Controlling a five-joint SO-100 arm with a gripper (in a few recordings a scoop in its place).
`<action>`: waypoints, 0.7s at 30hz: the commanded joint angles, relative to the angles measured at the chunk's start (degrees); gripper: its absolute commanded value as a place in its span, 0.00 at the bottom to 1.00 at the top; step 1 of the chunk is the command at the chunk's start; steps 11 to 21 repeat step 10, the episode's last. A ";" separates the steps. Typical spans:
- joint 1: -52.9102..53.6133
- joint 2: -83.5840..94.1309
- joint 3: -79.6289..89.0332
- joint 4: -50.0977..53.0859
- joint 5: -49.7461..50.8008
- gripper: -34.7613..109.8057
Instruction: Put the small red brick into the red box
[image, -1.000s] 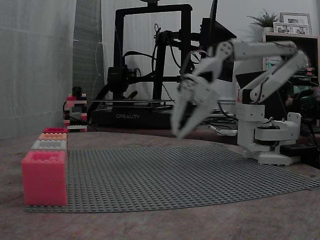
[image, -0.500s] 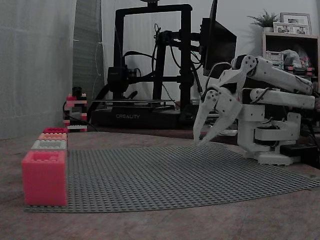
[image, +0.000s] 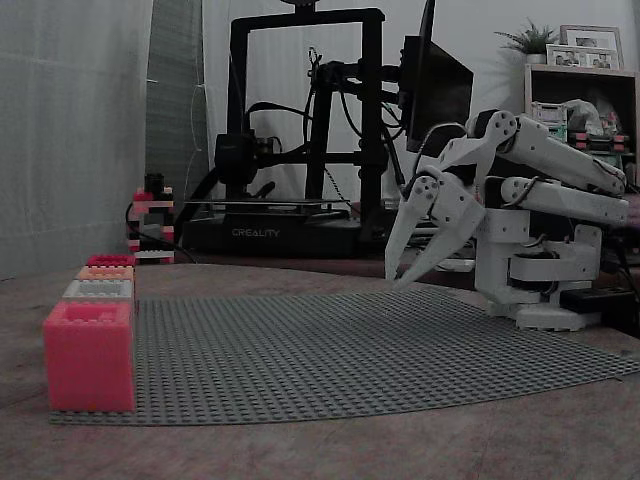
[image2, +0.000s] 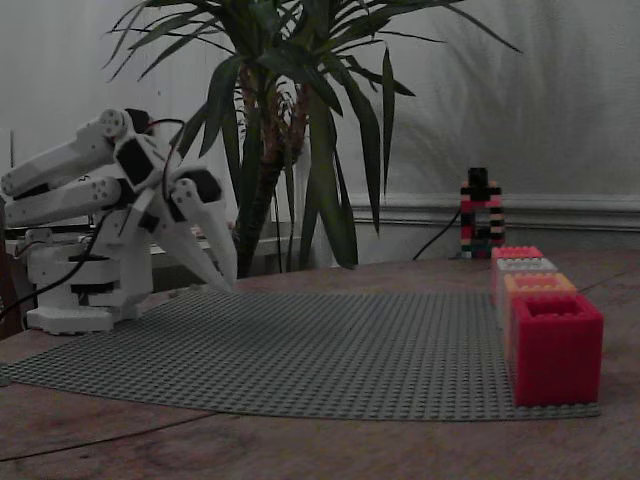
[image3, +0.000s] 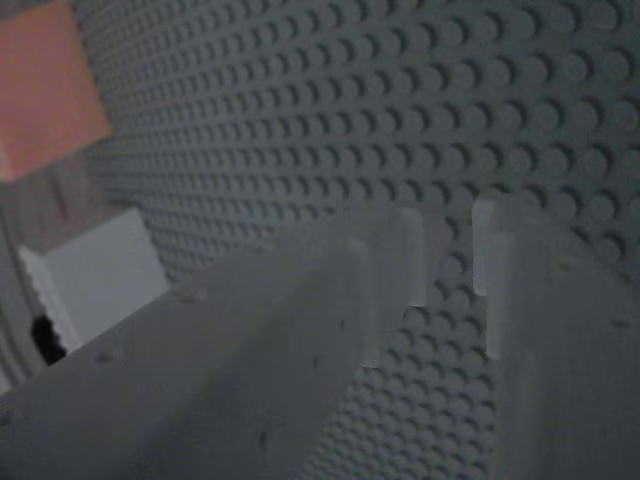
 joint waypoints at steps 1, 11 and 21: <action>-0.79 0.62 -0.35 1.49 1.41 0.24; -0.79 0.62 -0.35 1.49 1.58 0.24; -0.79 0.62 -0.35 1.49 1.58 0.24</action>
